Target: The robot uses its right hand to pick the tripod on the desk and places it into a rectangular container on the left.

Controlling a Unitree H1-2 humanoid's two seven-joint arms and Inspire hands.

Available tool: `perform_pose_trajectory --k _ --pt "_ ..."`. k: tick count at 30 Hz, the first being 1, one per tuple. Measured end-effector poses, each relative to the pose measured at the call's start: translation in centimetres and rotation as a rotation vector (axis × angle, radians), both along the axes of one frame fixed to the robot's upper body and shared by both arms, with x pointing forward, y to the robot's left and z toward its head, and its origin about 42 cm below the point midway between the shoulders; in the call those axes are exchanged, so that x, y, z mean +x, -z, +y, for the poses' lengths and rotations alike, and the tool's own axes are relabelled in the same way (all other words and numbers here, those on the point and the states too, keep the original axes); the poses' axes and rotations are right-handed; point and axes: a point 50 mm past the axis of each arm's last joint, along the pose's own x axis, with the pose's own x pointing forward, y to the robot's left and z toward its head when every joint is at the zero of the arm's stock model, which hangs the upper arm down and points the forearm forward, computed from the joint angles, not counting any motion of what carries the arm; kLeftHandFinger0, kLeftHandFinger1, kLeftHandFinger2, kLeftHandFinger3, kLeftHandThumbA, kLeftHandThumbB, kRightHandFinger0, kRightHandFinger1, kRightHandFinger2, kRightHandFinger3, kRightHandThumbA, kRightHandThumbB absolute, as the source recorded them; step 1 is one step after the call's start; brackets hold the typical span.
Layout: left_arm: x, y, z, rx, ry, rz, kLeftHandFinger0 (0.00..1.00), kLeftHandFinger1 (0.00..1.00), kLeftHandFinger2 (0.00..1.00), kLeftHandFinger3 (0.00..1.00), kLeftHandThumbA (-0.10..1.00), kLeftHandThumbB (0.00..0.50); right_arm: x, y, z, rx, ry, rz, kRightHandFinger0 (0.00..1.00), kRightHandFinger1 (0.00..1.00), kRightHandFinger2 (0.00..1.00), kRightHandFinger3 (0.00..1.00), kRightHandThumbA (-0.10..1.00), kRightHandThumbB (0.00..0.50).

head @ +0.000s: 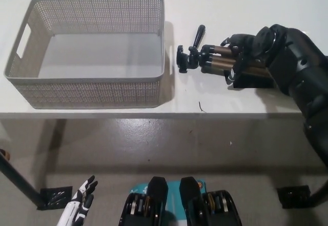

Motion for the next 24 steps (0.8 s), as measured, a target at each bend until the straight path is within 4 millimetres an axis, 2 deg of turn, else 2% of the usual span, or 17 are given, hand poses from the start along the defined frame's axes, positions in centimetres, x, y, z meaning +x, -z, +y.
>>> perform_pose_trajectory --k 1,2,4,5,6,7,8,9,11,12,13,14,16,19,20,22,24 --pt "0.0 0.0 0.0 0.000 0.000 -0.001 1.00 1.00 1.00 1.00 1.00 0.146 0.0 0.1 0.0 -0.018 -0.003 0.002 1.00 1.00 1.00 1.00 1.00 0.490" --pt "0.0 0.0 0.0 -0.001 0.000 -0.003 1.00 1.00 1.00 1.00 1.00 0.154 -0.1 0.3 0.1 -0.046 -0.011 0.002 1.00 1.00 1.00 1.00 1.00 0.448" --pt "0.0 0.0 0.0 -0.003 0.001 -0.006 1.00 1.00 1.00 1.00 1.00 0.158 -0.2 0.5 0.4 -0.103 -0.022 0.002 1.00 1.00 1.00 1.00 1.00 0.424" --pt "0.0 -0.1 0.0 -0.003 0.001 -0.008 1.00 1.00 1.00 1.00 1.00 0.157 -0.2 0.7 0.5 -0.131 -0.026 0.000 1.00 1.00 1.00 1.00 0.79 0.434" --pt "0.0 -0.1 0.0 -0.003 0.001 -0.009 1.00 1.00 1.00 1.00 1.00 0.154 -0.3 1.0 0.4 -0.150 -0.017 -0.014 1.00 1.00 1.00 1.00 0.48 0.386" --pt "0.0 0.0 0.0 -0.004 0.001 -0.008 1.00 1.00 1.00 1.00 1.00 0.152 -0.4 1.6 0.3 -0.161 -0.011 -0.034 0.95 1.00 1.00 1.00 0.41 0.360" --pt "-0.1 0.0 0.0 -0.004 0.001 -0.007 1.00 1.00 1.00 1.00 1.00 0.147 -0.5 2.1 0.2 -0.173 -0.009 -0.055 0.56 0.70 0.84 1.00 0.15 0.262" --pt "-0.1 0.0 0.0 -0.004 0.001 -0.006 1.00 1.00 1.00 1.00 1.00 0.147 -0.5 2.4 0.2 -0.184 -0.006 -0.079 0.38 0.53 0.67 1.00 0.09 0.255" --pt "-0.1 0.0 0.0 -0.005 0.001 -0.006 1.00 1.00 1.00 1.00 1.00 0.145 -0.6 3.0 0.0 -0.199 0.002 -0.119 0.27 0.36 0.51 0.94 0.00 0.248" --pt "-0.1 0.0 -0.1 -0.005 0.001 -0.006 1.00 1.00 1.00 1.00 1.00 0.146 -0.7 3.4 -0.2 -0.204 0.008 -0.139 0.12 0.22 0.38 0.81 -0.07 0.240" --pt "-0.1 0.0 -0.1 -0.006 0.001 -0.005 1.00 1.00 1.00 1.00 1.00 0.146 -0.8 3.8 -0.3 -0.207 0.013 -0.156 0.10 0.23 0.39 0.77 -0.07 0.235" --pt "-0.2 0.1 -0.1 -0.006 0.001 -0.004 1.00 1.00 1.00 1.00 1.00 0.146 -0.9 4.1 -0.3 -0.208 0.013 -0.181 0.22 0.36 0.50 0.76 -0.06 0.232" --pt "-0.1 0.0 -0.1 -0.007 0.001 -0.005 1.00 1.00 1.00 1.00 1.00 0.147 -1.1 4.9 -0.6 -0.209 0.019 -0.228 0.38 0.49 0.62 0.74 -0.06 0.224" --pt "-0.1 0.1 -0.1 -0.008 0.000 -0.004 1.00 1.00 1.00 1.00 1.00 0.152 -1.5 6.0 -1.1 -0.197 0.030 -0.287 0.31 0.42 0.55 0.76 -0.10 0.203" --pt "-0.1 0.1 -0.1 -0.009 0.000 -0.005 1.00 1.00 1.00 1.00 1.00 0.153 -1.6 6.4 -1.2 -0.190 0.033 -0.310 0.33 0.44 0.57 0.77 -0.10 0.203" --pt "-0.2 0.3 0.0 -0.014 0.000 -0.006 1.00 1.00 1.00 1.00 1.00 0.153 -2.0 7.3 -1.5 -0.171 0.038 -0.352 0.30 0.41 0.52 0.72 -0.10 0.214" --pt "-0.5 0.4 0.0 -0.017 -0.001 -0.005 1.00 1.00 1.00 1.00 1.00 0.164 -2.2 7.9 -1.7 -0.147 0.049 -0.395 0.18 0.32 0.46 0.62 -0.10 0.209"
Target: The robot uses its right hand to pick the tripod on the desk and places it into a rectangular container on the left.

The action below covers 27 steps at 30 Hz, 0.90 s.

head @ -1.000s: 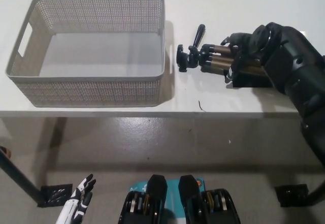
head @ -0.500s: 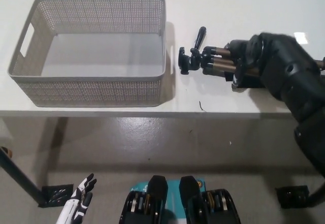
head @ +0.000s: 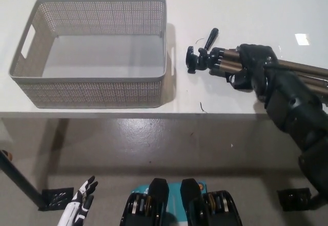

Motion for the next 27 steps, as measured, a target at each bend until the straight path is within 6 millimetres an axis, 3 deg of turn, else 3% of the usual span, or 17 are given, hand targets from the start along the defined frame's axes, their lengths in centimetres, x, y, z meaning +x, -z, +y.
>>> perform_pose_trajectory --k 1,2,4,7,8,9,10,12,13,14,15,17,20,23,24,27 --pt "-0.2 0.1 0.0 -0.001 -0.001 0.004 1.00 1.00 1.00 1.00 1.00 0.158 -0.1 0.2 -0.1 0.009 -0.001 -0.021 0.20 0.32 0.45 0.61 -0.10 0.189" --pt "-0.4 0.2 0.0 -0.002 -0.002 0.008 1.00 1.00 1.00 1.00 1.00 0.160 -0.2 0.4 -0.3 0.013 -0.002 -0.035 0.24 0.33 0.42 0.53 -0.10 0.184" --pt "-0.7 0.4 0.1 -0.002 -0.004 0.017 1.00 1.00 1.00 1.00 1.00 0.184 -0.4 0.7 -0.6 0.016 -0.005 -0.075 0.16 0.26 0.36 0.52 -0.10 0.178" --pt "-0.9 0.4 0.1 -0.002 -0.005 0.020 1.00 1.00 1.00 1.00 1.00 0.180 -0.5 0.9 -1.2 0.021 -0.007 -0.119 0.17 0.28 0.40 0.53 -0.10 0.196" --pt "-0.9 0.4 0.1 -0.003 -0.005 0.019 1.00 1.00 1.00 1.00 1.00 0.178 -0.6 0.9 -1.4 0.022 -0.009 -0.138 0.11 0.20 0.32 0.44 -0.10 0.205" --pt "-0.8 0.4 0.1 -0.003 -0.004 0.019 1.00 1.00 1.00 1.00 1.00 0.170 -0.6 0.8 -1.5 0.024 -0.012 -0.157 0.02 0.05 0.20 0.35 -0.10 0.164" --pt "-0.8 0.4 0.1 -0.003 -0.004 0.018 1.00 1.00 1.00 1.00 1.00 0.186 -0.6 0.8 -1.8 0.026 -0.012 -0.176 0.00 0.00 0.15 0.31 -0.10 0.134" --pt "-0.8 0.4 0.1 -0.003 -0.004 0.018 1.00 1.00 1.00 1.00 1.00 0.185 -0.6 0.6 -2.5 0.042 -0.011 -0.221 0.00 0.08 0.41 0.41 -0.10 0.103" --pt "-0.7 0.4 0.1 -0.003 -0.004 0.018 1.00 1.00 1.00 1.00 1.00 0.178 -0.6 0.4 -2.8 0.052 -0.008 -0.246 0.00 0.27 0.76 0.57 -0.10 0.070" --pt "-0.7 0.4 0.1 -0.003 -0.004 0.018 1.00 1.00 1.00 1.00 1.00 0.177 -0.5 0.3 -3.1 0.054 -0.004 -0.262 0.00 0.45 0.95 0.91 -0.10 0.060" --pt "-0.7 0.4 0.1 -0.003 -0.005 0.019 1.00 1.00 1.00 1.00 1.00 0.170 -0.5 0.1 -3.4 0.057 -0.004 -0.281 0.00 0.49 0.87 1.00 -0.10 0.091" --pt "-0.7 0.4 0.1 -0.004 -0.004 0.019 1.00 1.00 1.00 1.00 1.00 0.159 -0.5 -0.2 -3.8 0.067 -0.007 -0.319 0.00 0.42 0.79 0.89 -0.10 0.125" --pt "-0.7 0.4 0.1 -0.005 -0.005 0.019 1.00 1.00 1.00 1.00 1.00 0.146 -0.5 -0.4 -4.2 0.074 -0.008 -0.358 0.00 0.41 0.81 0.89 -0.10 0.131" --pt "-0.7 0.4 0.1 -0.005 -0.005 0.019 1.00 1.00 1.00 1.00 1.00 0.137 -0.6 -0.8 -4.3 0.077 -0.024 -0.408 0.00 0.45 0.84 0.94 -0.10 0.181" --pt "-0.7 0.5 0.1 -0.005 -0.005 0.020 1.00 1.00 1.00 1.00 1.00 0.137 -0.6 -1.0 -4.2 0.080 -0.030 -0.424 0.00 0.47 0.85 0.95 -0.10 0.156" --pt "-0.7 0.5 0.1 -0.006 -0.005 0.022 1.00 1.00 1.00 1.00 1.00 0.152 -0.5 -2.0 -3.7 0.090 -0.060 -0.487 0.00 0.42 0.82 0.86 -0.10 0.153"
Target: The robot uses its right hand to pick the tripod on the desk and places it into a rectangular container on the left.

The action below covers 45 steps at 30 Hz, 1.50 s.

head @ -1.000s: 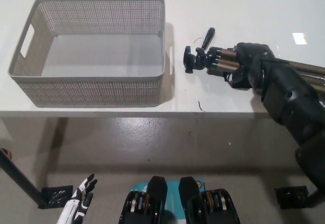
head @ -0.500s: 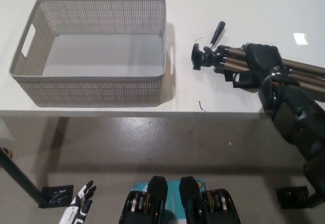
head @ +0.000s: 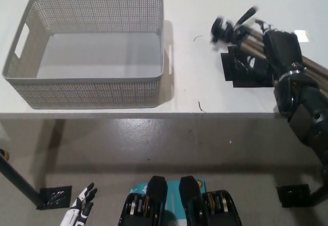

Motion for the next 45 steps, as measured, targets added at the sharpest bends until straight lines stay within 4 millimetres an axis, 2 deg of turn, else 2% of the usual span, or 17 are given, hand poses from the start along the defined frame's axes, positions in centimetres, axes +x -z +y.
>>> perform_pose_trajectory --k 2,4,8,14,18,19,22,24,26,27,32,34,38,39,41,44,45 --pt "-0.1 0.0 0.0 -0.001 -0.001 0.001 1.00 1.00 1.00 1.00 1.00 0.160 0.2 -1.7 0.8 0.016 -0.034 -0.080 0.00 0.42 0.84 0.90 -0.10 0.151" --pt "-0.1 0.0 0.0 -0.001 -0.001 0.002 1.00 1.00 1.00 1.00 1.00 0.168 0.2 -2.9 1.5 0.017 -0.067 -0.133 0.00 0.30 0.79 0.80 -0.10 0.166" --pt "-0.1 0.1 0.0 -0.002 -0.002 0.003 1.00 1.00 1.00 1.00 1.00 0.170 -0.1 -6.4 3.7 0.026 -0.158 -0.276 0.00 0.23 0.76 0.71 -0.10 0.182" --pt "-0.3 0.1 0.0 -0.002 -0.002 0.006 1.00 1.00 1.00 1.00 1.00 0.145 -1.1 -11.7 6.9 0.027 -0.284 -0.469 0.00 0.24 0.77 0.77 -0.10 0.105" --pt "-0.4 0.2 0.1 -0.003 -0.003 0.008 1.00 1.00 1.00 1.00 1.00 0.161 -1.9 -15.7 8.9 0.019 -0.353 -0.586 0.00 0.22 0.74 0.83 -0.10 0.108" --pt "-0.4 0.2 0.1 -0.003 -0.003 0.008 1.00 1.00 1.00 1.00 1.00 0.171 -2.2 -16.7 9.5 0.013 -0.371 -0.617 0.00 0.22 0.73 0.84 -0.10 0.140" --pt "-0.4 0.2 0.1 -0.002 -0.003 0.008 1.00 1.00 1.00 1.00 1.00 0.172 -2.8 -19.2 10.9 -0.004 -0.411 -0.686 0.00 0.12 0.63 0.69 -0.10 0.135" --pt "-0.4 0.2 0.0 -0.002 -0.001 0.008 1.00 1.00 1.00 1.00 1.00 0.154 -3.3 -21.1 12.3 -0.022 -0.447 -0.740 0.00 0.00 0.51 0.50 -0.10 0.183" --pt "-0.4 0.2 0.0 -0.002 -0.001 0.009 1.00 1.00 1.00 1.00 1.00 0.156 -3.7 -22.2 13.8 -0.042 -0.476 -0.768 0.00 0.00 0.48 0.35 -0.10 0.249" --pt "-0.4 0.2 0.0 -0.002 -0.001 0.009 1.00 1.00 1.00 1.00 1.00 0.158 -3.9 -22.7 14.8 -0.050 -0.494 -0.780 0.00 0.00 0.49 0.27 -0.10 0.239" --pt "-0.4 0.2 -0.1 -0.003 0.004 0.010 1.00 1.00 1.00 1.00 1.00 0.150 -4.9 -23.1 20.6 -0.077 -0.585 -0.780 0.00 0.00 0.41 0.17 -0.10 0.240" --pt "-0.4 0.2 -0.1 -0.003 0.007 0.010 1.00 1.00 1.00 1.00 1.00 0.152 -5.4 -22.8 23.5 -0.076 -0.619 -0.758 0.00 0.00 0.48 0.03 -0.10 0.282" --pt "-0.4 0.2 -0.3 -0.004 0.018 0.012 1.00 1.00 1.00 1.00 1.00 0.151 -6.5 -20.5 30.4 -0.095 -0.683 -0.661 0.00 0.00 0.56 0.12 -0.10 0.264" --pt "-0.4 0.2 -0.3 -0.004 0.020 0.012 1.00 1.00 1.00 1.00 1.00 0.144 -6.7 -19.6 31.5 -0.109 -0.691 -0.626 0.00 0.03 0.60 0.26 -0.10 0.220" --pt "-0.4 0.2 -0.4 -0.004 0.023 0.012 1.00 1.00 1.00 1.00 1.00 0.132 -7.3 -18.1 33.5 -0.139 -0.712 -0.567 0.00 0.05 0.58 0.19 -0.10 0.308" --pt "-0.6 0.2 -0.4 -0.004 0.025 0.013 1.00 1.00 1.00 1.00 1.00 0.125 -8.4 -14.8 36.1 -0.240 -0.750 -0.480 0.00 0.00 0.30 0.22 -0.10 0.363" --pt "-0.7 0.2 -0.4 -0.005 0.027 0.012 1.00 1.00 1.00 1.00 1.00 0.126 -8.7 -13.7 36.6 -0.282 -0.762 -0.455 0.00 0.00 0.28 0.21 -0.10 0.371"
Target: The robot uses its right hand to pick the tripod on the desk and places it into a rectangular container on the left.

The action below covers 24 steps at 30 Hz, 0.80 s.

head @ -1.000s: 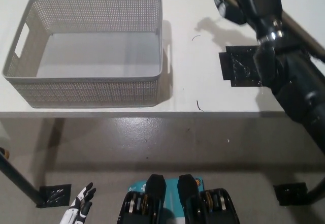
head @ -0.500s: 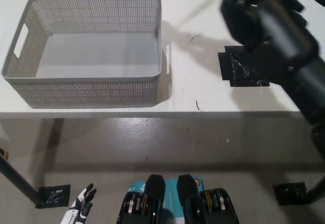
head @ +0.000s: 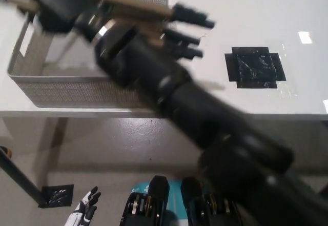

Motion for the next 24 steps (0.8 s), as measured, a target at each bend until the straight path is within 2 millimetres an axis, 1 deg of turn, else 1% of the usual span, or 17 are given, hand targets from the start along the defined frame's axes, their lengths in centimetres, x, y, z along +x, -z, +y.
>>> perform_pose_trajectory --k 1,3,4,5,6,7,8,9,10,12,14,16,17,20,22,23,24 --pt "-0.1 -0.1 0.0 -0.001 0.003 -0.001 1.00 1.00 1.00 1.00 1.00 0.132 -0.3 1.0 0.5 -0.039 0.000 0.012 0.00 0.00 0.26 0.33 -0.09 0.383" --pt "-0.1 -0.1 -0.1 -0.004 0.007 -0.001 1.00 1.00 1.00 1.00 1.00 0.156 -0.5 2.4 0.7 -0.098 0.007 0.030 0.00 0.00 0.17 0.40 -0.10 0.379" --pt "-0.1 -0.1 -0.1 -0.006 0.009 0.000 1.00 1.00 1.00 1.00 1.00 0.159 -0.6 2.9 0.7 -0.116 0.010 0.037 0.00 0.00 0.18 0.47 -0.10 0.367" --pt "-0.1 -0.1 -0.1 -0.010 0.013 0.001 1.00 1.00 1.00 1.00 1.00 0.154 -0.7 3.7 0.7 -0.144 0.018 0.046 0.08 0.12 0.37 0.69 0.08 0.350" --pt "-0.1 -0.1 -0.2 -0.012 0.016 0.002 1.00 1.00 1.00 1.00 1.00 0.158 -0.6 4.0 0.5 -0.164 0.027 0.053 0.30 0.48 0.73 0.97 0.30 0.316" --pt "-0.1 -0.1 -0.2 -0.013 0.019 0.002 1.00 1.00 1.00 1.00 1.00 0.148 -0.5 4.3 0.4 -0.182 0.040 0.060 0.43 0.67 0.91 1.00 0.37 0.279" --pt "-0.1 -0.1 -0.3 -0.013 0.023 0.001 1.00 1.00 1.00 1.00 1.00 0.137 -0.2 4.6 0.2 -0.208 0.067 0.079 0.56 0.81 1.00 1.00 0.46 0.279" --pt "-0.1 -0.1 -0.3 -0.013 0.025 0.000 1.00 1.00 1.00 1.00 1.00 0.134 0.0 4.7 0.0 -0.221 0.083 0.091 0.60 0.85 1.00 1.00 0.49 0.270" --pt "-0.1 -0.1 -0.3 -0.014 0.027 -0.001 1.00 1.00 1.00 1.00 1.00 0.143 0.1 4.8 -0.1 -0.234 0.103 0.102 0.68 0.91 1.00 1.00 0.54 0.250" --pt "0.0 -0.1 -0.4 -0.016 0.033 -0.004 1.00 1.00 1.00 1.00 1.00 0.161 0.6 5.0 -0.6 -0.264 0.147 0.125 0.83 0.99 1.00 1.00 0.57 0.210" --pt "0.0 -0.1 -0.4 -0.019 0.035 -0.004 1.00 1.00 1.00 1.00 1.00 0.178 1.0 5.0 -1.0 -0.283 0.179 0.138 0.86 0.97 1.00 1.00 0.62 0.172" --pt "0.0 -0.2 -0.4 -0.021 0.038 -0.003 1.00 1.00 1.00 1.00 1.00 0.167 1.6 5.0 -1.7 -0.294 0.211 0.145 0.75 0.87 1.00 1.00 0.70 0.174" --pt "0.0 -0.2 -0.4 -0.021 0.039 -0.003 1.00 1.00 1.00 1.00 1.00 0.165 1.8 5.0 -2.0 -0.294 0.223 0.147 0.73 0.86 1.00 1.00 0.71 0.171" --pt "0.0 -0.2 -0.4 -0.022 0.044 -0.003 1.00 1.00 1.00 1.00 1.00 0.156 2.9 4.6 -3.4 -0.270 0.278 0.167 0.78 0.96 1.00 1.00 0.80 0.190" --pt "0.0 -0.2 -0.4 -0.023 0.046 -0.002 1.00 1.00 1.00 1.00 1.00 0.157 3.6 4.4 -4.4 -0.242 0.310 0.193 0.95 1.00 1.00 1.00 0.91 0.245" --pt "0.0 -0.2 -0.4 -0.023 0.046 -0.002 1.00 1.00 1.00 1.00 1.00 0.158 3.8 4.3 -4.8 -0.230 0.323 0.205 1.00 1.00 1.00 1.00 0.96 0.304" --pt "0.0 -0.2 -0.4 -0.024 0.047 -0.001 1.00 1.00 1.00 1.00 1.00 0.158 4.1 4.2 -5.1 -0.223 0.335 0.216 1.00 1.00 1.00 1.00 1.00 0.375"
